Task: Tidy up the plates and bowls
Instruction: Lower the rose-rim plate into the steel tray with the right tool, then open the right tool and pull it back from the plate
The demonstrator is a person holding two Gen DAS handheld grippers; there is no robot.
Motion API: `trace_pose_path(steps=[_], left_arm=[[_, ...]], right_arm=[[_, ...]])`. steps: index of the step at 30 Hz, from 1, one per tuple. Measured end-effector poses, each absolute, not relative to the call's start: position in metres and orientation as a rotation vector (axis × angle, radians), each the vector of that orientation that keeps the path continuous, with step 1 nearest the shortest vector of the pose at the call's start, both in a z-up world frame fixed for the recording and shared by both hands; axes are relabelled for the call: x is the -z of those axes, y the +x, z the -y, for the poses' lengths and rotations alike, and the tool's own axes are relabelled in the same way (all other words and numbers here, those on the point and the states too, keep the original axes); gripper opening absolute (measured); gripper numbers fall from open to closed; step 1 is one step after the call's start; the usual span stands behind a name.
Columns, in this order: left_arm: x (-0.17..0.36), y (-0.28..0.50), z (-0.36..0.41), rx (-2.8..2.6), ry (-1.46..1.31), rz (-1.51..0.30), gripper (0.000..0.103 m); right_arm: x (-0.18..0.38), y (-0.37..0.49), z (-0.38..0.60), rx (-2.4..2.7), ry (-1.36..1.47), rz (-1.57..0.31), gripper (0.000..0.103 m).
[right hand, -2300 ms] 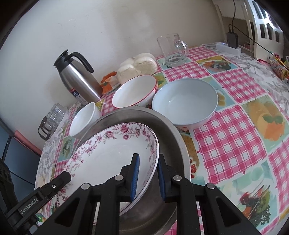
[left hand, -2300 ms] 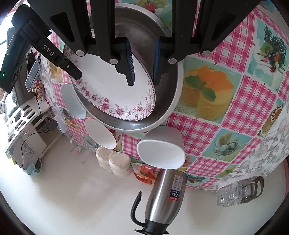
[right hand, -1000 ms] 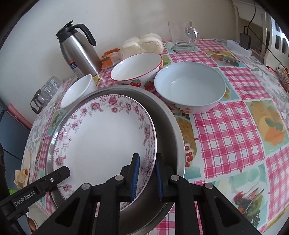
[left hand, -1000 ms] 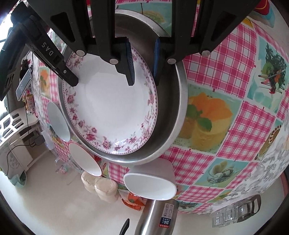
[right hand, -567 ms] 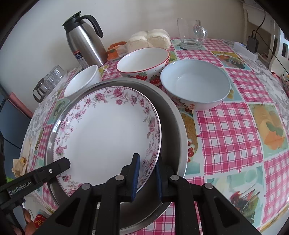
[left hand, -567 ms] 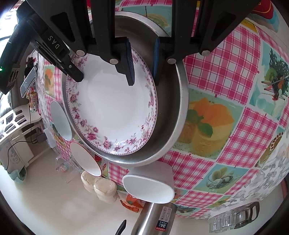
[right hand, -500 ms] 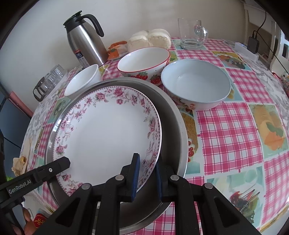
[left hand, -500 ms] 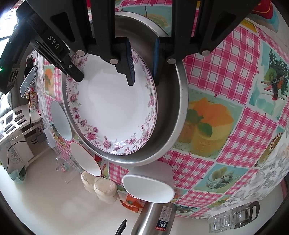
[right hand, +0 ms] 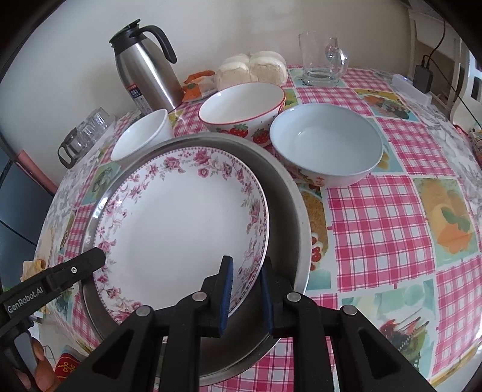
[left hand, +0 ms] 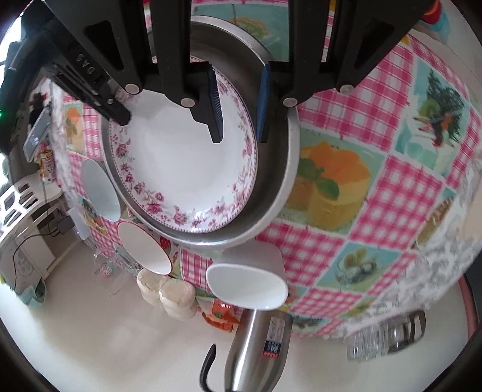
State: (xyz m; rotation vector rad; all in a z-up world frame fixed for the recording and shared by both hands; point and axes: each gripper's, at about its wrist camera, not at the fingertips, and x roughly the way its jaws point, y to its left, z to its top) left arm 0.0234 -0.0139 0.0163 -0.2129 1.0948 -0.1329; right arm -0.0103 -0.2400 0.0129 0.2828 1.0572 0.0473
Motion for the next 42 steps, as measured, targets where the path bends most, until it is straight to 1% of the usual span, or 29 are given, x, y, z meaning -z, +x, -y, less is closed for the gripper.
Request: trace_pose_path(steps=[2,4,6,7,9,10,11,12,14,16,17,18,20,26,33,34,35,36,38,42], left_arm=[[-0.020,0.023,0.016,0.123,-0.182,-1.075,0.025],[-0.021,0.023,0.017,0.121,-0.164,-1.061,0.031],[-0.025,0.022,0.020,0.112,-0.131,-1.042,0.039],[-0.026,0.021,0.021,0.108,-0.116,-1.034,0.041],[-0.027,0.021,0.023,0.102,-0.095,-1.025,0.047],[-0.027,0.021,0.023,0.102,-0.091,-1.025,0.050],[-0.026,0.021,0.024,0.102,-0.088,-1.030,0.053],[-0.025,0.021,0.024,0.100,-0.085,-1.034,0.054],[-0.024,0.021,0.024,0.095,-0.077,-1.040,0.054],[-0.023,0.021,0.024,0.090,-0.070,-1.041,0.056],[-0.023,0.021,0.024,0.089,-0.068,-1.039,0.063],[-0.023,0.021,0.025,0.088,-0.064,-1.036,0.073],[-0.024,0.021,0.026,0.090,-0.056,-1.029,0.078],[-0.024,0.021,0.030,0.067,-0.003,-1.015,0.080],[-0.023,0.022,0.029,0.045,0.018,-1.008,0.081],[-0.023,0.021,0.029,0.039,0.022,-1.005,0.082],[-0.023,0.021,0.029,0.032,0.025,-1.003,0.093],[-0.023,0.021,0.028,0.028,0.025,-1.003,0.099],[-0.023,0.022,0.027,0.027,0.022,-1.003,0.099],[-0.022,0.022,0.027,0.019,0.029,-1.004,0.099]], right_arm=[[-0.018,-0.012,0.243,-0.035,0.292,-1.030,0.021],[-0.022,-0.014,0.246,-0.029,0.306,-1.008,0.021],[-0.025,-0.015,0.249,-0.026,0.312,-0.986,0.021],[-0.026,-0.015,0.249,-0.024,0.312,-0.978,0.021],[-0.028,-0.016,0.248,-0.021,0.310,-0.966,0.024],[-0.029,-0.016,0.248,-0.018,0.306,-0.959,0.030],[-0.029,-0.015,0.248,-0.014,0.303,-0.957,0.039],[-0.030,-0.015,0.248,-0.009,0.297,-0.953,0.044],[-0.032,-0.016,0.247,0.013,0.273,-0.942,0.057],[-0.032,-0.016,0.248,0.023,0.263,-0.936,0.059],[-0.032,-0.016,0.249,0.022,0.265,-0.936,0.061],[-0.031,-0.016,0.250,0.022,0.266,-0.937,0.062],[-0.030,-0.015,0.251,0.027,0.259,-0.939,0.068],[-0.029,-0.015,0.252,0.037,0.247,-0.938,0.080],[-0.027,-0.014,0.254,0.046,0.238,-0.938,0.090],[-0.027,-0.014,0.254,0.047,0.238,-0.938,0.092],[-0.026,-0.015,0.254,0.048,0.238,-0.937,0.093],[-0.026,-0.015,0.255,0.050,0.238,-0.937,0.094],[-0.026,-0.015,0.255,0.053,0.236,-0.937,0.099],[-0.026,-0.015,0.256,0.056,0.232,-0.940,0.100]])
